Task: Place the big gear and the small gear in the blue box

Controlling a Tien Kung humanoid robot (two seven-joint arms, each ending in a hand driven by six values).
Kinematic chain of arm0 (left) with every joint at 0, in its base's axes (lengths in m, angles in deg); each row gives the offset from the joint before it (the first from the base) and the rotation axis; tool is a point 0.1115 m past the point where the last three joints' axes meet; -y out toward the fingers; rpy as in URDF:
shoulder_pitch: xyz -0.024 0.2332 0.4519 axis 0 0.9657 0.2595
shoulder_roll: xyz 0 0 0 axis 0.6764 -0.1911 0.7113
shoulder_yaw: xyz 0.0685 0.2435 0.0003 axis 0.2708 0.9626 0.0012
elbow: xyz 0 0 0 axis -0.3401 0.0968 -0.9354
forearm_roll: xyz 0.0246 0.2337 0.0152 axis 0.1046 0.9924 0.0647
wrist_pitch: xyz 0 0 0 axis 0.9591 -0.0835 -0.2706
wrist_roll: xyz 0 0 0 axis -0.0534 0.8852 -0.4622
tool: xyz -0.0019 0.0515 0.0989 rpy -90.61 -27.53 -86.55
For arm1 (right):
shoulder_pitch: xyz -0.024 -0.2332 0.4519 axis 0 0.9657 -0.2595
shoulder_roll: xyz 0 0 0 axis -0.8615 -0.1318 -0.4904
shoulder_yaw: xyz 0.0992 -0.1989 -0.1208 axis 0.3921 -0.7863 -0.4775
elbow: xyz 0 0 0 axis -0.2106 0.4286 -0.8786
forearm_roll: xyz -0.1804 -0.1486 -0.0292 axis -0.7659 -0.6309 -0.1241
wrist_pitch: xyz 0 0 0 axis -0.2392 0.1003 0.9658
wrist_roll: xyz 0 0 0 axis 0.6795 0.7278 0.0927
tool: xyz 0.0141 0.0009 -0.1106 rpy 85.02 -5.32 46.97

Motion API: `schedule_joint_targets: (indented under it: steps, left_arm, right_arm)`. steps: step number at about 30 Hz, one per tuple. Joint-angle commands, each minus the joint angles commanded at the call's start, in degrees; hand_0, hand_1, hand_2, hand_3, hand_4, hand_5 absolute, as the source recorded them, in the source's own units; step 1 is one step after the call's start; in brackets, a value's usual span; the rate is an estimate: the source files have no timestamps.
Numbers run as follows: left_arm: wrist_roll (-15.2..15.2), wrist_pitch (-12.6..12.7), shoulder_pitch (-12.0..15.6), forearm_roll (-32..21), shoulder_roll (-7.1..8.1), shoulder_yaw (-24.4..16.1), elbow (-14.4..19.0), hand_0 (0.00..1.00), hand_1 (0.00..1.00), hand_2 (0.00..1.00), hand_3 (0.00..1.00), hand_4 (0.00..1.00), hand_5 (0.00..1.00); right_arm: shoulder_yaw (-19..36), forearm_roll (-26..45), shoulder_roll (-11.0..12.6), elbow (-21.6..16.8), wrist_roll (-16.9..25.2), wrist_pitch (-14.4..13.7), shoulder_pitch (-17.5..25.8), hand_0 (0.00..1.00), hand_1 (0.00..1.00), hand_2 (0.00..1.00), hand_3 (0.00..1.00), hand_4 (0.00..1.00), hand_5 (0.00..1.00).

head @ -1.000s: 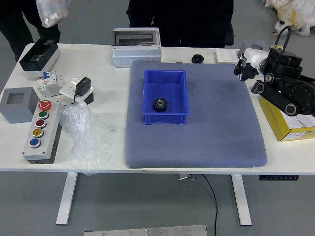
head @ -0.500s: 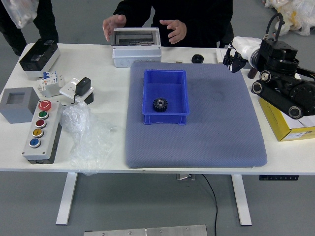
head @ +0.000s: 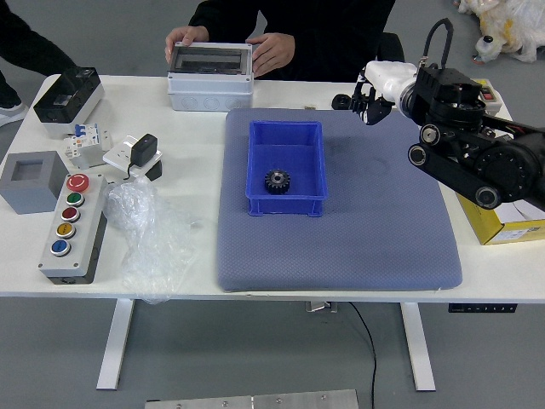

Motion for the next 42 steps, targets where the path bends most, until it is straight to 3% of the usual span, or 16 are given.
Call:
schedule_joint_targets:
  steps: [23,40,41,42]
  left_arm:
    - [0.02,0.04,-0.07,-0.38,-0.43,1.86,-0.01,0.897,0.888,0.882,0.865,0.669,0.349]
    - [0.03,0.01,-0.33,-0.5,-0.47,2.27,-0.03,0.897,0.887,0.882,0.866,0.669,0.347]
    - [0.03,0.01,-0.34,-0.49,-0.47,2.25,-0.03,0.897,0.887,0.882,0.867,0.67,0.349]
    - [0.03,0.01,-0.35,-0.49,-0.47,2.24,-0.03,0.897,0.887,0.882,0.867,0.67,0.349]
  right_arm:
    - [-0.04,3.22,-10.63,5.52,1.76,-2.99,2.2,0.433,0.345,0.444,0.581,0.503,0.102]
    - [-0.47,5.39,-12.21,6.53,2.65,-2.27,2.75,0.452,0.354,0.468,0.592,0.537,0.116]
    - [-0.43,5.53,-12.21,6.51,2.66,-2.08,2.73,0.408,0.362,0.482,0.598,0.676,0.217]
    - [-0.4,5.65,-12.21,6.49,2.67,-1.9,2.72,0.408,0.362,0.482,0.598,0.676,0.217]
